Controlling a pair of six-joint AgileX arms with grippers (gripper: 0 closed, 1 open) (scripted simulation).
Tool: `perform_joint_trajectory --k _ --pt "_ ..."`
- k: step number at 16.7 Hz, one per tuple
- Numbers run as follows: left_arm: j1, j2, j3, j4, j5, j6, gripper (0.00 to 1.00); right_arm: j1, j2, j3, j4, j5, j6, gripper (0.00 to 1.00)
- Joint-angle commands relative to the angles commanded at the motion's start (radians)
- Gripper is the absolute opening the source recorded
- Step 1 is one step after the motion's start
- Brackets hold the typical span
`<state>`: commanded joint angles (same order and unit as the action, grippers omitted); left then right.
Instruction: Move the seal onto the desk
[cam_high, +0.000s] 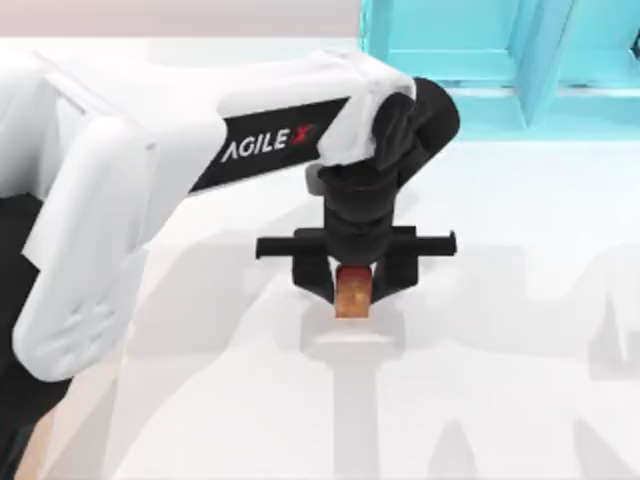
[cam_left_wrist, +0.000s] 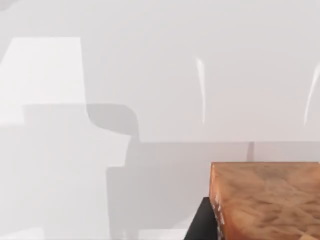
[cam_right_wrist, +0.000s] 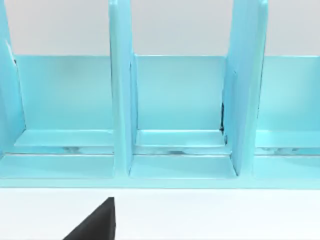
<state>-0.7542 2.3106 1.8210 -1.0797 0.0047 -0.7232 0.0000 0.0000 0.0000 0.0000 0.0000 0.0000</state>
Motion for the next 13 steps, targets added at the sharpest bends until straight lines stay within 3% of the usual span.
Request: perform_joint_trajectory --k 5,13 --pt "-0.001 0.006 -0.018 0.026 0.000 0.000 0.00 0.000 0.000 0.000 0.000 0.000 0.000 1.00" --pt "-0.001 0.006 -0.018 0.026 0.000 0.000 0.60 0.000 0.000 0.000 0.000 0.000 0.000 1.00"
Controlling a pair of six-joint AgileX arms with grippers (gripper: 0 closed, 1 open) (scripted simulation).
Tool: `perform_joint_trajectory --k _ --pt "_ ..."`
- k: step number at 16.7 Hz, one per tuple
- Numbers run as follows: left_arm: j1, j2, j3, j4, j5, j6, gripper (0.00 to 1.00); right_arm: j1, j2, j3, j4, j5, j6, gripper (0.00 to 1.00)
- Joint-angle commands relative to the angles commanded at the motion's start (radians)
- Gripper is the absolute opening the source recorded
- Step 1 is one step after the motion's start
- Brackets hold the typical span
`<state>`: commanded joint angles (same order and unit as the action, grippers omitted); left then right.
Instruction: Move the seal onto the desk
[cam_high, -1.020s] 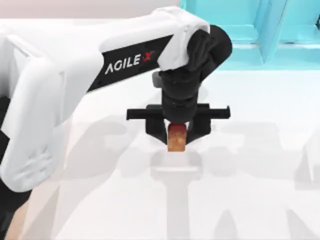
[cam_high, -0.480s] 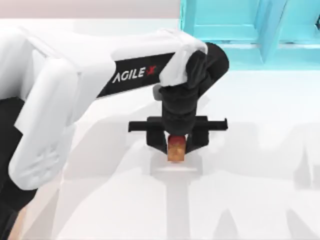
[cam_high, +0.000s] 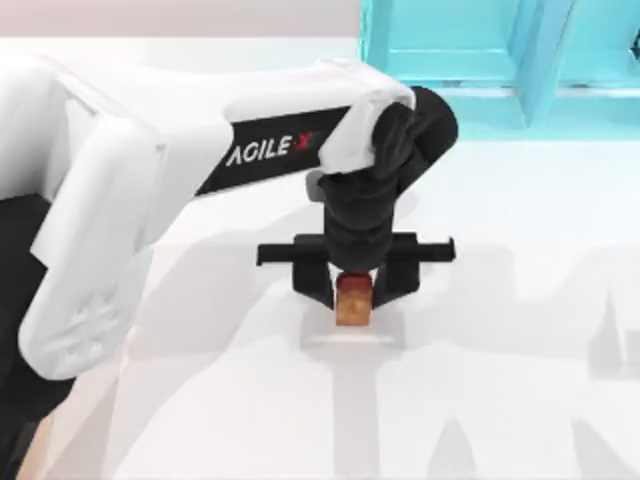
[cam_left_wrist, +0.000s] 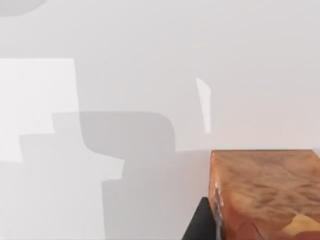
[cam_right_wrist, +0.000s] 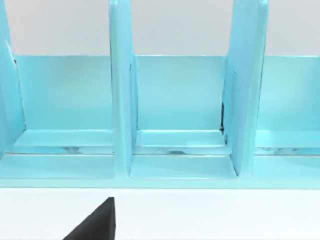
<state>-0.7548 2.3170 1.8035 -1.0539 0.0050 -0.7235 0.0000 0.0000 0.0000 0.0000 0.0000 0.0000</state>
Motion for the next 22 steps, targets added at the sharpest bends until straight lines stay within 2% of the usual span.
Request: perform_joint_trajectory --k 5,6,16,19,22 --pt "0.000 0.000 0.000 0.000 0.000 0.000 0.98 0.000 0.000 0.000 0.000 0.000 0.000 1.00" --pt "0.000 0.000 0.000 0.000 0.000 0.000 1.00 0.000 0.000 0.000 0.000 0.000 0.000 1.00" --pt "0.000 0.002 0.016 -0.015 -0.001 0.000 1.00 0.000 0.000 0.000 0.000 0.000 0.000 1.00" --pt "-0.002 0.011 0.117 -0.111 -0.003 -0.005 1.00 0.000 0.000 0.000 0.000 0.000 0.000 1.00" --pt "-0.001 0.022 0.310 -0.287 -0.005 -0.010 1.00 0.000 0.000 0.000 0.000 0.000 0.000 1.00"
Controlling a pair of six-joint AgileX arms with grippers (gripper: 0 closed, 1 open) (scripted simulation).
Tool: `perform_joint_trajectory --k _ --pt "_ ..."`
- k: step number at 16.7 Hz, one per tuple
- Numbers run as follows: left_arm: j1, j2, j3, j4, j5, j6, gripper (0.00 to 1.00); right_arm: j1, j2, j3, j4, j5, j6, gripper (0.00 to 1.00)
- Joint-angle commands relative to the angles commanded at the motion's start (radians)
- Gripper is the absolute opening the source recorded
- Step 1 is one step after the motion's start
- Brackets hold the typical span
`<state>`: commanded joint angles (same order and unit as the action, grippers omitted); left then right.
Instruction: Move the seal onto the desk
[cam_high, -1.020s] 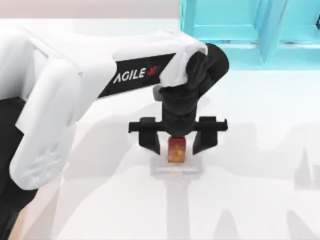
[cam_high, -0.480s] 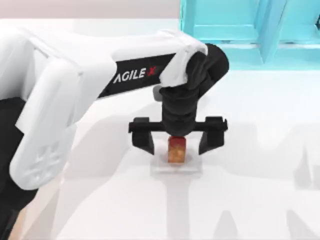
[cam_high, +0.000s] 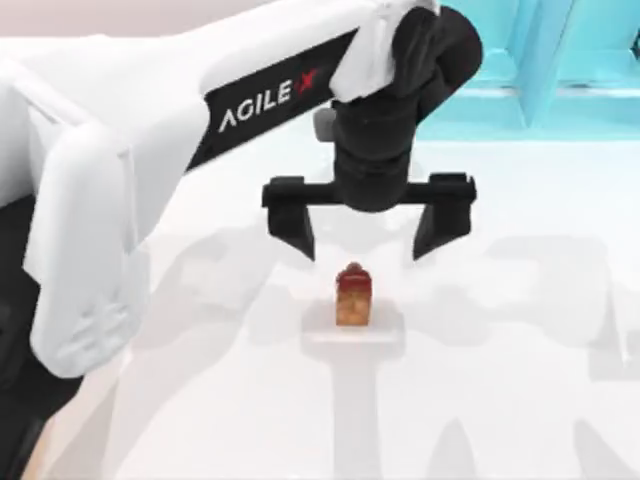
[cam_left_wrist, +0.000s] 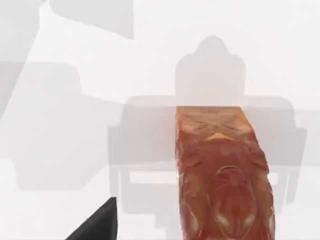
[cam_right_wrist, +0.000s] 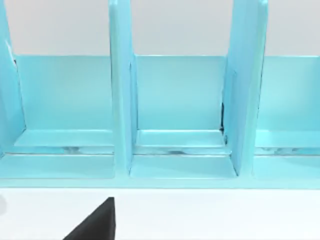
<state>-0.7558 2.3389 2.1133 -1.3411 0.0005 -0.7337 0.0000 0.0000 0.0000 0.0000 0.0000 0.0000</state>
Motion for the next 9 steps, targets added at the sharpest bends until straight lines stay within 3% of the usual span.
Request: perform_joint_trajectory --k 5,9 --pt "-0.007 0.010 0.293 -0.283 0.003 0.008 1.00 0.000 0.000 0.000 0.000 0.000 0.000 1.00" --pt "-0.002 0.010 0.348 -0.339 0.005 0.007 1.00 0.000 0.000 0.000 0.000 0.000 0.000 1.00"
